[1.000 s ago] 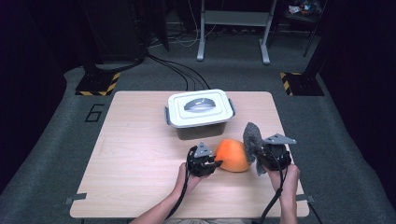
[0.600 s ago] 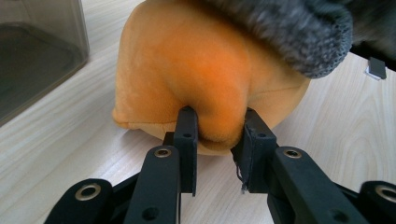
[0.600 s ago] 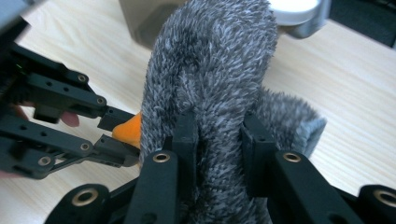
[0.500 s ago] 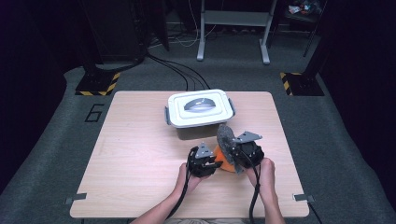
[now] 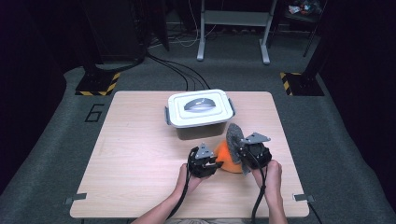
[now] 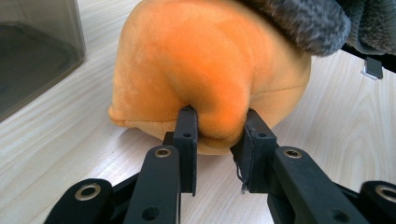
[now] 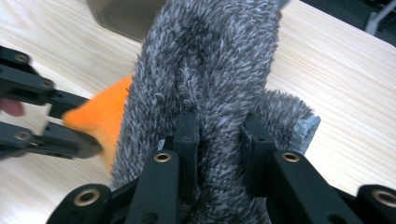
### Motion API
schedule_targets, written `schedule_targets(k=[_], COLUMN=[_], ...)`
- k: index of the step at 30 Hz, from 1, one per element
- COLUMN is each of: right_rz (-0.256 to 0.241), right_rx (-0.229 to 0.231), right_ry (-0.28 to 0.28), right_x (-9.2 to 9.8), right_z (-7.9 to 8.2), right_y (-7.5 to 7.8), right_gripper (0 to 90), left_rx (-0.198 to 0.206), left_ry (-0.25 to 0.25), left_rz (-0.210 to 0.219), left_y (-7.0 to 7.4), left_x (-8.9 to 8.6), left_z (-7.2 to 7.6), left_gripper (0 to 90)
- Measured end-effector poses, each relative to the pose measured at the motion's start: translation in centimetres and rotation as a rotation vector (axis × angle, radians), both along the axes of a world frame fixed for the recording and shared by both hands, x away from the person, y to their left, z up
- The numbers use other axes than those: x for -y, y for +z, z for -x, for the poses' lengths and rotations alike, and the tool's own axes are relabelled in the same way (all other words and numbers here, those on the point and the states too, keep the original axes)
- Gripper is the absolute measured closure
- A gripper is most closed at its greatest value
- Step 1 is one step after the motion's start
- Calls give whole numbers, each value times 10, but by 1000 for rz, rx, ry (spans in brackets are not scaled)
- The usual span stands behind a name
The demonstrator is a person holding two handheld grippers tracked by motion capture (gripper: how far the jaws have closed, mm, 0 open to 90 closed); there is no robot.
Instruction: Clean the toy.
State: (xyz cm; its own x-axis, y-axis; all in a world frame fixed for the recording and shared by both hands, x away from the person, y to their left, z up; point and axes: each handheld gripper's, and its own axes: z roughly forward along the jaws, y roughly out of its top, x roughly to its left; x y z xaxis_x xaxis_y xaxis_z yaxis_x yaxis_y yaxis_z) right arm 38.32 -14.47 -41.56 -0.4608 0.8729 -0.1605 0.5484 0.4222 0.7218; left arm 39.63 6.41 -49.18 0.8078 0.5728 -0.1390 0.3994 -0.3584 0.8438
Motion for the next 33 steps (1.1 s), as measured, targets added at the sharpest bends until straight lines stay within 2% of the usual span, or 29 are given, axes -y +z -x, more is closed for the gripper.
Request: schedule_targets(k=[2, 8, 12, 15, 22, 30, 33], right_rz=[0, -20, -16, -30, -43, -15, -18], right_rx=[1, -17, -32, -38, -86, -178, -164], right_ry=[-1, -52, -99, -115, -166, -194, -199], right_x=[5, 20, 31, 38, 53, 62, 63], right_z=[0, -1, -2, -4, -11, -20, -17], right_y=[-1, -7, -14, -21, -39, -65, -61], right_gripper=[717, 715, 714, 714, 714, 714, 714], left_rx=[0, 1, 2, 3, 3, 3, 5], left_ry=[2, 1, 1, -2, 2, 6, 9], left_rz=[1, 3, 2, 0, 1, 2, 5], left_y=[0, 0, 0, 0, 0, 0, 0], left_x=[0, 0, 0, 0, 0, 0, -1], left_z=[0, 0, 0, 0, 0, 0, 0], left_gripper=[717, 717, 717, 716, 716, 716, 716])
